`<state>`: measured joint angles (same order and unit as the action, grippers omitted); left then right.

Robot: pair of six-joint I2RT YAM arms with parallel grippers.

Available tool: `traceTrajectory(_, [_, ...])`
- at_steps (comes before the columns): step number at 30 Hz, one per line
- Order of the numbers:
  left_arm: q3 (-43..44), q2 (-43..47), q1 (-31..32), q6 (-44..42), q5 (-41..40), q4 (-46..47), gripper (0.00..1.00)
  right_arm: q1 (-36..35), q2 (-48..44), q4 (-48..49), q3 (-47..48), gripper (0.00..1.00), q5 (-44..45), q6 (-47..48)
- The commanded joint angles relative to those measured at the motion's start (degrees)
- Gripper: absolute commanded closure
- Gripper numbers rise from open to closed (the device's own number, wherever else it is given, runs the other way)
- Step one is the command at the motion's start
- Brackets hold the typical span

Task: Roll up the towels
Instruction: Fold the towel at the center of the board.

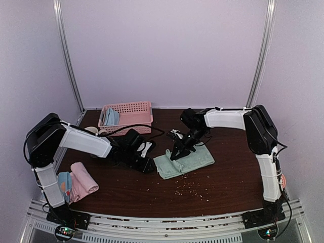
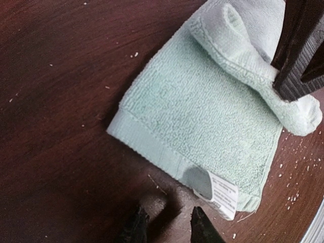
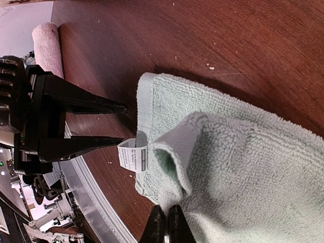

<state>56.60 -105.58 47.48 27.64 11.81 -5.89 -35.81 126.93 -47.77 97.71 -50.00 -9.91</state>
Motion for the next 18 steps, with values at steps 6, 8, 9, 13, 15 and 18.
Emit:
traceTrajectory(6, [-1.2,-1.45,0.27,0.93,1.31,3.94,0.69,-1.74,0.41,2.36,1.69,1.0,-2.88,-2.66])
traceTrajectory(8, [-1.24,-1.56,0.24,0.92,1.37,4.12,0.69,-1.76,-0.3,3.6,1.68,1.0,-2.99,-3.85])
traceTrajectory(9, [-1.31,-1.57,0.26,0.86,1.33,4.13,0.7,-1.88,-0.67,4.29,1.63,1.0,-2.93,-4.56])
traceTrajectory(13, [-1.49,-1.52,0.26,0.64,1.33,4.13,0.7,-2.22,-0.94,5.87,1.59,1.0,-1.81,-7.31])
traceTrajectory(15, [-1.7,-1.48,0.24,0.6,1.28,4.13,0.7,-2.54,-0.81,6.4,1.24,1.0,-1.98,-8.2])
traceTrajectory(18, [-2.13,-1.34,0.27,0.54,1.21,4.13,0.7,-2.85,-1.04,7.91,0.35,1.0,-3.41,-10.09])
